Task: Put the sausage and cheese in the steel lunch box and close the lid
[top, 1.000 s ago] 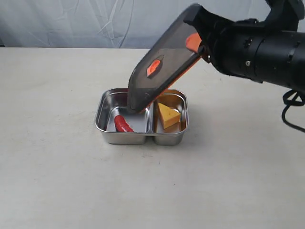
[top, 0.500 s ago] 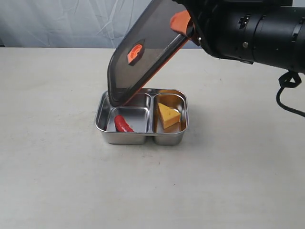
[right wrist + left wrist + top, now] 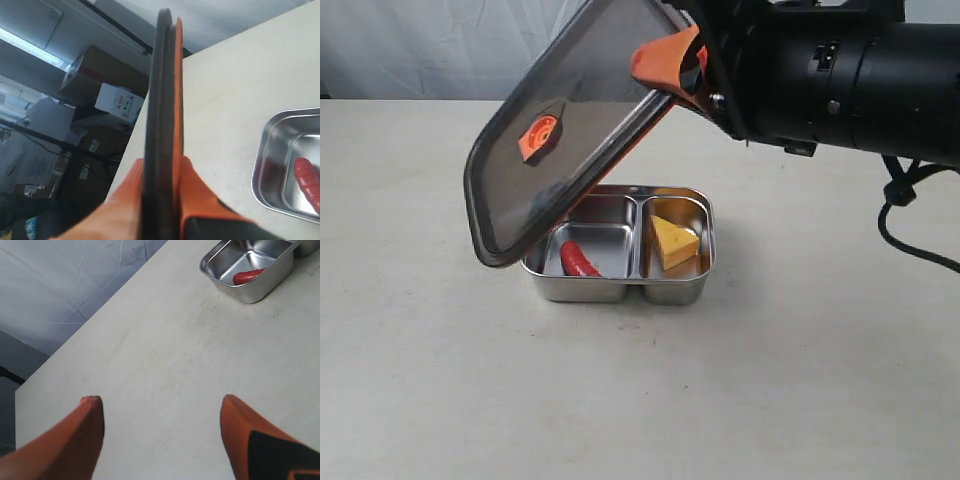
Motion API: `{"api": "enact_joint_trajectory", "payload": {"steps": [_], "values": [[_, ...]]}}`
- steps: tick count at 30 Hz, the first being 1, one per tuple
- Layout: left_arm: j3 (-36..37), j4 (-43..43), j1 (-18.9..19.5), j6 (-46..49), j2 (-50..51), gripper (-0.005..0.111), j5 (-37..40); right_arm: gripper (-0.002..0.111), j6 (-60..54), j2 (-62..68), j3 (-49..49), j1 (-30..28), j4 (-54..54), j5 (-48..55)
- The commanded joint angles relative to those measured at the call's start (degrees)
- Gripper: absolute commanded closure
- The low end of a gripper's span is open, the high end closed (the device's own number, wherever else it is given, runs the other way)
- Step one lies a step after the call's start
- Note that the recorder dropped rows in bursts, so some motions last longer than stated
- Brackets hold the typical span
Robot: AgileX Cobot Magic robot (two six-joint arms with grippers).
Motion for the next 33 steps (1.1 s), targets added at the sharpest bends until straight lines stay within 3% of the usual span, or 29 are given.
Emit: {"api": "enact_joint_trajectory", "payload": {"steps": [1,8,11,13,22,26,29,33], "values": [[-0.29,-0.45,-0.33,-0.69,0.05,0.044,-0.25,0.109,-10.23,-3.22,3.34,-0.22,4.32,0.15],[-0.29,-0.34,-0.33,-0.69,0.05,0.044,-0.25,0.109,-7.23,-4.79,6.54,0.45,3.02,-4.42],[-0.29,-0.52,-0.33,-0.69,0.05,0.044,-0.68,0.109,18.10,-5.16,6.54,1.17,-19.09,-7.25],[-0.29,-0.04,-0.33,-0.69,0.05,0.044,-0.66,0.109,26.54,-5.62,6.54,2.14,-31.41,-11.69],[-0.29,0.23,-0.33,-0.69,0.05,0.044,-0.66,0.109,20.98,-7.80,7.09,2.78,-29.08,-11.15],[-0.29,0.39,-0.33,-0.69,0.05,0.044,-0.66,0.109,24.05,-8.03,7.09,4.58,-34.23,-13.68],[-0.29,0.65,-0.33,-0.69,0.05,0.044,-0.66,0.109,39.19,-8.24,8.74,7.97,-46.46,-21.89],[-0.29,0.65,-0.33,-0.69,0.05,0.044,-0.66,0.109,74.20,-8.33,13.69,10.70,-78.22,-34.95]]}}
